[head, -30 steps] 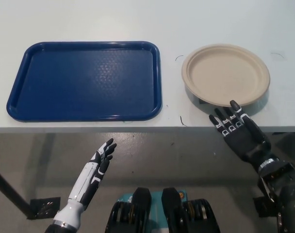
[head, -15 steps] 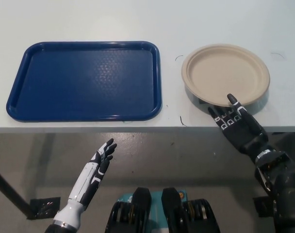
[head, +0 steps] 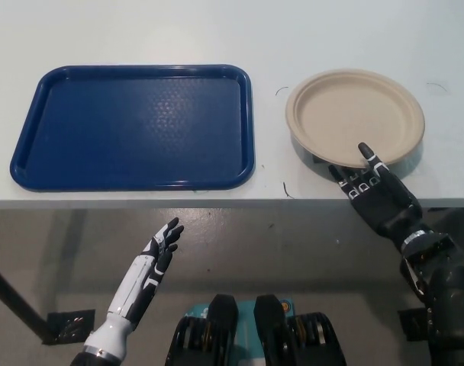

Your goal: Use the right hand to pick up a plate from a leveled surface and place it into a tray on the left side

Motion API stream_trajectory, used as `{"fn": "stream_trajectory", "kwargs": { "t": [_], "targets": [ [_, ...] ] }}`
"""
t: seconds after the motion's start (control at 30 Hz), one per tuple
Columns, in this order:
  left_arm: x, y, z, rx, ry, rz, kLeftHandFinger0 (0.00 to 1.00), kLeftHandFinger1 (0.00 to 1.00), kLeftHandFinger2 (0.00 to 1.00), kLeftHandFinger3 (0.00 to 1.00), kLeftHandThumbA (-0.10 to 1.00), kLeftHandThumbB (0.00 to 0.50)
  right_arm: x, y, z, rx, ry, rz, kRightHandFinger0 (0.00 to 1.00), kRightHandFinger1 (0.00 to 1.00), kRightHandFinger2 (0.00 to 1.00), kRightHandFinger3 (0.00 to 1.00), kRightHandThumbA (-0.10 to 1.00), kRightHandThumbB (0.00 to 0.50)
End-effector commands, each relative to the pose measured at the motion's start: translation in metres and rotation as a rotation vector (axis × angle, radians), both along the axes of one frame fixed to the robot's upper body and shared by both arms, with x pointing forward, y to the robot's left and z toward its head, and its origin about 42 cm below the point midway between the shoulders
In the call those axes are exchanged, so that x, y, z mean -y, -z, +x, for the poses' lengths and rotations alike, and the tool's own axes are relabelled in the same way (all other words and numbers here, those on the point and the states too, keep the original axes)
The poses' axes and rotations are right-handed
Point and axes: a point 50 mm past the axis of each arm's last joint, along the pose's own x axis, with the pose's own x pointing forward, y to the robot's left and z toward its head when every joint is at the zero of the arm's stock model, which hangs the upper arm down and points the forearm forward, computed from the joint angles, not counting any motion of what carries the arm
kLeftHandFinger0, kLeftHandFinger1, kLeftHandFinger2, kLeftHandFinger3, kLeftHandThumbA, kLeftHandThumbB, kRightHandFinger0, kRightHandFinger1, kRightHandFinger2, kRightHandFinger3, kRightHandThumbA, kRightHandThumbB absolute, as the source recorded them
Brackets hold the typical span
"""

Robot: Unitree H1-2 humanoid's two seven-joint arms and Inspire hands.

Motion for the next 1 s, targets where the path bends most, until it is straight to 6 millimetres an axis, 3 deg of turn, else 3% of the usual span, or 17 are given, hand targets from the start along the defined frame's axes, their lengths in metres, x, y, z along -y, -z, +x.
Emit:
{"fn": "stream_trajectory", "kwargs": {
  "t": [0.0,0.17,0.23,0.27,0.3,0.33,0.37,0.4,0.43,0.5,0.73,0.97],
  "targets": [
    [0.000,-0.012,0.005,0.067,0.016,-0.009,1.00,1.00,1.00,1.00,1.00,0.171,-0.004,-0.018,0.012,0.050,0.004,-0.021,1.00,1.00,1.00,1.00,1.00,0.382],
    [0.000,-0.012,0.005,0.070,0.019,-0.011,1.00,1.00,1.00,1.00,1.00,0.167,-0.004,-0.019,0.012,0.029,0.012,-0.033,1.00,1.00,1.00,1.00,1.00,0.375],
    [0.000,-0.013,0.005,0.069,0.019,-0.010,1.00,1.00,1.00,1.00,1.00,0.170,-0.004,-0.020,0.013,0.000,0.031,-0.038,1.00,1.00,1.00,1.00,1.00,0.350],
    [0.000,-0.012,0.006,0.066,0.019,-0.011,1.00,1.00,1.00,1.00,1.00,0.176,-0.003,-0.020,0.015,-0.069,0.095,-0.060,1.00,1.00,1.00,1.00,0.93,0.178],
    [0.000,-0.013,0.006,0.064,0.020,-0.008,1.00,1.00,1.00,1.00,1.00,0.184,-0.001,-0.020,0.018,-0.148,0.152,-0.114,0.45,0.50,0.66,0.69,0.39,0.046],
    [0.000,-0.013,0.005,0.064,0.019,-0.006,1.00,1.00,1.00,1.00,1.00,0.184,0.001,-0.020,0.020,-0.174,0.169,-0.151,0.09,0.11,0.32,0.48,0.12,0.108],
    [0.000,-0.013,0.005,0.065,0.018,-0.003,1.00,1.00,1.00,1.00,1.00,0.174,0.003,-0.019,0.021,-0.163,0.177,-0.179,0.02,0.02,0.20,0.51,-0.06,0.076],
    [0.000,-0.013,0.004,0.066,0.018,-0.002,1.00,1.00,1.00,1.00,1.00,0.172,0.004,-0.020,0.022,-0.157,0.179,-0.181,0.00,0.00,0.19,0.55,-0.09,0.064],
    [0.000,-0.013,0.005,0.067,0.016,-0.012,1.00,1.00,1.00,1.00,1.00,0.162,0.003,-0.023,0.021,-0.157,0.182,-0.179,0.00,0.02,0.32,1.00,-0.10,0.022],
    [0.000,-0.012,0.005,0.064,0.016,-0.013,1.00,1.00,1.00,1.00,1.00,0.164,0.003,-0.025,0.021,-0.152,0.187,-0.181,0.00,0.05,0.53,0.98,-0.10,0.001],
    [-0.001,-0.012,0.005,0.063,0.017,-0.015,1.00,1.00,1.00,1.00,1.00,0.161,0.003,-0.025,0.020,-0.169,0.174,-0.150,0.00,0.15,0.60,1.00,-0.10,0.000],
    [-0.001,-0.011,0.005,0.065,0.018,-0.010,1.00,1.00,1.00,1.00,1.00,0.160,0.003,-0.026,0.019,-0.165,0.172,-0.145,0.00,0.16,0.64,1.00,-0.10,0.000]
  ]
}}
